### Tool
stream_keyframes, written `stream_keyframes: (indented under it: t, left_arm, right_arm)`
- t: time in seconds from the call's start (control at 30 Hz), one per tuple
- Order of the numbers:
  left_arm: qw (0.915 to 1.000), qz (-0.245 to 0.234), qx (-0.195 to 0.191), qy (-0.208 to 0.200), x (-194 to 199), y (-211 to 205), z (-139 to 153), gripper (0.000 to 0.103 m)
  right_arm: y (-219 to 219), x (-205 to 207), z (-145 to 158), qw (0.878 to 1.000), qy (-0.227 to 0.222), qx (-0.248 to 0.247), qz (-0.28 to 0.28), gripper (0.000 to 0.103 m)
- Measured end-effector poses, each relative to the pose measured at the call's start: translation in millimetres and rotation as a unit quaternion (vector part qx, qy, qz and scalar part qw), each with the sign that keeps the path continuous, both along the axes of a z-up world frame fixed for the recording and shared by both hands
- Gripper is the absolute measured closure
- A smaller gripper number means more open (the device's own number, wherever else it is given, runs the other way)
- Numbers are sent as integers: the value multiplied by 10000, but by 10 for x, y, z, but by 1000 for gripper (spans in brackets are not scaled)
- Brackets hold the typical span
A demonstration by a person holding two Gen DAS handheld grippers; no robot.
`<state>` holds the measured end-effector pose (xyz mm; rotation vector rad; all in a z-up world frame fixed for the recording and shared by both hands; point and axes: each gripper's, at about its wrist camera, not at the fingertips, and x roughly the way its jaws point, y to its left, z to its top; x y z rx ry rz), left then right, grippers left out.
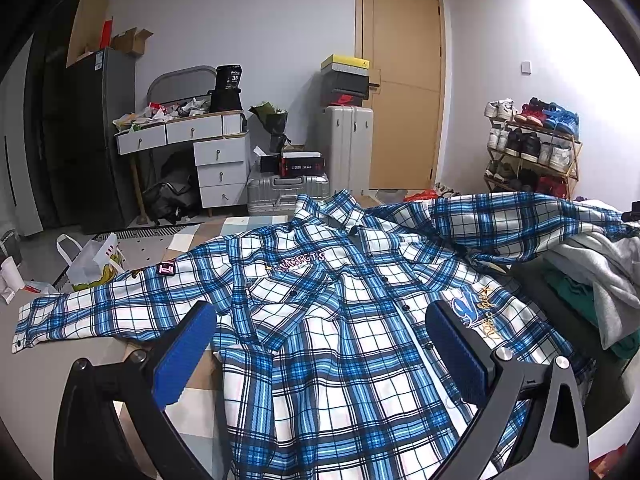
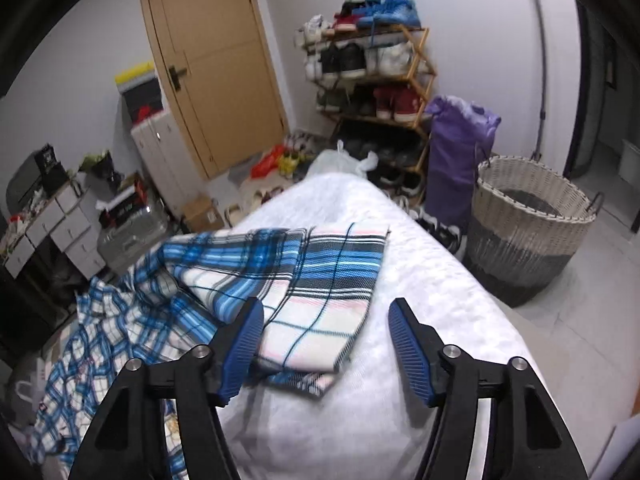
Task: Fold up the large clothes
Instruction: 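Grasp the shirt's sleeve cuff with the right gripper and lift it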
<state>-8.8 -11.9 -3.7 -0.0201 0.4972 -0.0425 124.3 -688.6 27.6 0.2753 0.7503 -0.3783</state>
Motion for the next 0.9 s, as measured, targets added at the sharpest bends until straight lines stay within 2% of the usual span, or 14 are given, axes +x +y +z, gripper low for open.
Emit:
stream_keyframes:
  t: [0.03,0.1,0.17,0.37,0.5,0.57,0.7,0.9]
  left_arm:
    - [10000,2,11,13,3,0,-4,1]
    - [10000,8,53,38,6,0,-14,1]
    - [9999,20,85,54,4,4,-17,1]
    - [9999,65,118,78,7,26,-28,1]
    - [9995,165,272,29,42,51,-41,1]
    - [9992,252,309,46,62,98,-58,1]
    - [9991,353,238,68,51,223,-57,1]
    - [9980,542,333,-34,23,392,-45,1]
  right_arm:
    - [24,22,20,9999,40,-161,6,66]
    - [62,71,80,9997,93,-218,73,95]
    - [62,100,158,9997,-42,-153,200,97]
    - [222,377,544,9969,-260,-714,194,100]
    - [348,651,872,9950,-403,-901,120,100]
    - [457,771,1038,9916,-454,-1209,43,101]
    - [529,943,1292,9869,-545,-1497,-250,101]
    - [603,1092,1573,9755,-622,-2006,-649,101]
